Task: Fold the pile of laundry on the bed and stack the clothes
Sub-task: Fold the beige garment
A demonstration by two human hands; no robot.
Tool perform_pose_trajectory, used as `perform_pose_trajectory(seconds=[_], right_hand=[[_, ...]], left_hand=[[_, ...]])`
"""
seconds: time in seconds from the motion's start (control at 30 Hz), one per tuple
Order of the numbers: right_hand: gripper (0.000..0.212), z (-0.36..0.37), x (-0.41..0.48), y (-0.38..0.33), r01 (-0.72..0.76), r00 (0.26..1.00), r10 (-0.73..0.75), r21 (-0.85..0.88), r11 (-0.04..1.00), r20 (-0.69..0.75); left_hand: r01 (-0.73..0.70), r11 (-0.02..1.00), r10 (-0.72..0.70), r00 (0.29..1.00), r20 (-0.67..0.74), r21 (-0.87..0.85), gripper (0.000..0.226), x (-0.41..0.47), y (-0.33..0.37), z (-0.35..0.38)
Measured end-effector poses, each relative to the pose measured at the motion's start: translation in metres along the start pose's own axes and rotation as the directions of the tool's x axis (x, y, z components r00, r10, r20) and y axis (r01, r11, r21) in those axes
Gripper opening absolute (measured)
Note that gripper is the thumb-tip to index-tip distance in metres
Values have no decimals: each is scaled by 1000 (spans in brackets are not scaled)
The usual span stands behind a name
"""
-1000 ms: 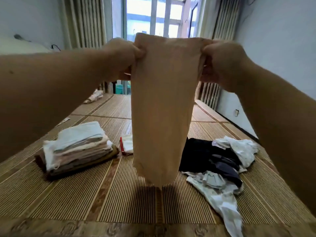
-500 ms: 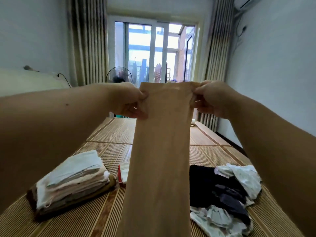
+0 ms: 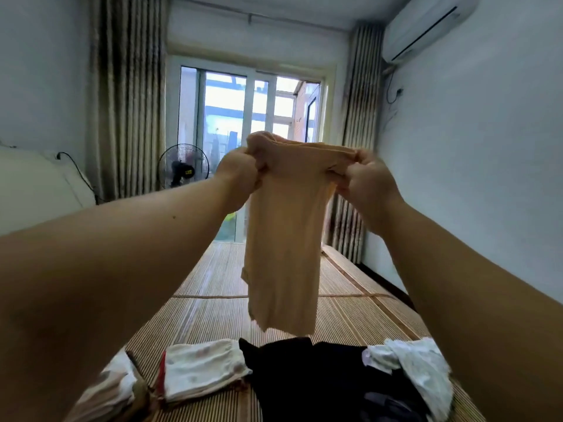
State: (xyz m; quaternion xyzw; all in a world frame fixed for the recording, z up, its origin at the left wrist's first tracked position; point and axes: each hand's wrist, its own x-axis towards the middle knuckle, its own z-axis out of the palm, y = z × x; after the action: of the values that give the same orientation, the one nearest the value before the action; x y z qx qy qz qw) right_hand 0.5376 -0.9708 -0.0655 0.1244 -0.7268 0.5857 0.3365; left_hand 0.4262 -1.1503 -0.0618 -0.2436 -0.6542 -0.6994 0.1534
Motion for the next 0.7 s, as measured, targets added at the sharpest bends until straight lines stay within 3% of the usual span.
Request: perform_pose_trajectory(seconds=[0.17,0.3,0.43,0.57,0.7], right_hand=[[18,-4,-20,12,-29,987,64,-225,974,149],[15,-2,-74,46,-173,909,275,-317,933,314],[11,2,-155,103,-385,755,507,-344,856,416],[8,12,-248,148,-575,569,685,-375,727,455],[41,16,-311,179,-658,433,782,-435,614,448]], left_hand=[[189,981,-183,973,142,-31,21,-20,-24,-24],[391,902,-427,869,250,181,25,-96,-60,-52],[523,741,-654,705,274,423,32,-188,-113,-81],[424,538,-781,575,242,729,18,-282,-162,-106],[425,500,-818,517,252,754,27,-351,-172,-112]])
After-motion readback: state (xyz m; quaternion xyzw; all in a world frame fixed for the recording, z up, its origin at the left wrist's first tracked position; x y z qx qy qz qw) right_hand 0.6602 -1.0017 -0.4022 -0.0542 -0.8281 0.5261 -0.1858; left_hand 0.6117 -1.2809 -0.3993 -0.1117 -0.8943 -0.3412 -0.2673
